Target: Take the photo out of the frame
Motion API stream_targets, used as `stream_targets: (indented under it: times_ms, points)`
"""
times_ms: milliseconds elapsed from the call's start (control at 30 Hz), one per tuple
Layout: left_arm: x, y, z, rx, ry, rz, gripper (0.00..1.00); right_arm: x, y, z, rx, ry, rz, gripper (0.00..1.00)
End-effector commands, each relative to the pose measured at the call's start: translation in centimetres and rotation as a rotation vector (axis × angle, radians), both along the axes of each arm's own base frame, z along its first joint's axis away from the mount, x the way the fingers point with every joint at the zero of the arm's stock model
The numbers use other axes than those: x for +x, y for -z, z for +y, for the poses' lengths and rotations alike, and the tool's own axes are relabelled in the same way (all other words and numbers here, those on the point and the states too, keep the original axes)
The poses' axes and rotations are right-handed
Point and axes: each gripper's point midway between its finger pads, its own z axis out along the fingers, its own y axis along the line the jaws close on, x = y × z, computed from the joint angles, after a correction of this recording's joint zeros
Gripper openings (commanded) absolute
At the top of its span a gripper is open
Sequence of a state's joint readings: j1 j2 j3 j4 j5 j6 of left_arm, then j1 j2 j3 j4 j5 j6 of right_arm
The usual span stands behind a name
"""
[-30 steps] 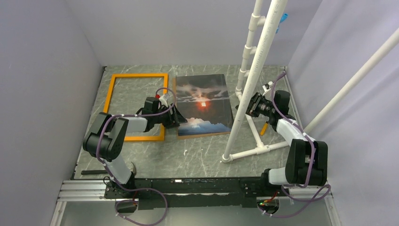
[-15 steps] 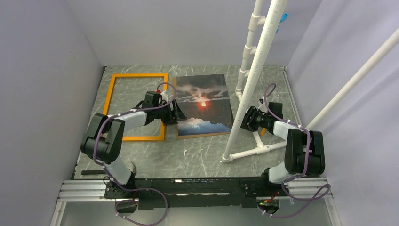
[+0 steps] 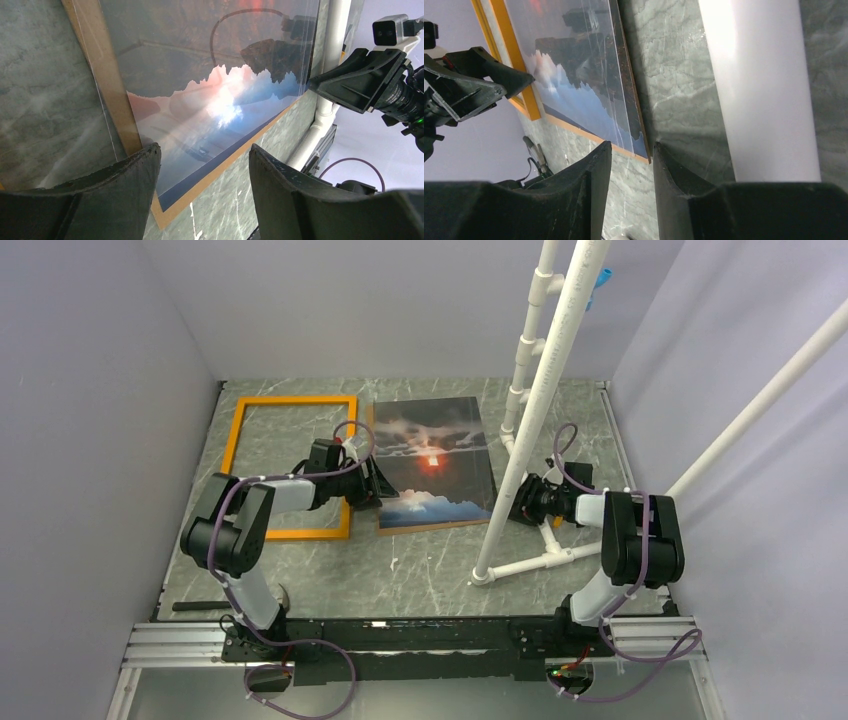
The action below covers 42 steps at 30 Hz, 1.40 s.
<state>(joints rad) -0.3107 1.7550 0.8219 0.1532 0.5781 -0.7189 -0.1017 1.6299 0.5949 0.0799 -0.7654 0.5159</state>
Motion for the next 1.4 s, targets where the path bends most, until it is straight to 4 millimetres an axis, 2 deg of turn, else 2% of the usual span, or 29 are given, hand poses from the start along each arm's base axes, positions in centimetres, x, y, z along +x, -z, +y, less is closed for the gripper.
stream_targets:
  times_ms: [0, 467, 700, 1033, 1167, 1367]
  points:
    - [-1.4, 3.5, 1.6, 0.099, -0.043, 0.061, 0.71, 1.0, -0.4, 0.3, 0.003, -0.017, -0.063, 0.38]
    - [-2.1, 3.9, 2.7, 0.123, -0.067, 0.062, 0.70, 1.4, -2.0, 0.7, 0.034, -0.020, -0.108, 0.16]
    - [-2.3, 4.0, 3.5, 0.138, -0.086, 0.058, 0.70, 1.5, -2.3, 0.8, 0.041, -0.019, -0.109, 0.17]
    - [-2.9, 4.8, 3.4, 0.127, -0.081, 0.074, 0.70, 1.3, -1.7, 1.5, 0.112, -0.030, -0.087, 0.17]
    - [-3.3, 4.8, 3.3, 0.109, -0.084, 0.078, 0.70, 1.4, -2.0, 2.2, 0.186, -0.040, -0.089, 0.17]
    - [-3.4, 4.7, 3.4, 0.116, -0.078, 0.074, 0.70, 1.5, -1.6, 2.1, 0.186, -0.020, -0.083, 0.17]
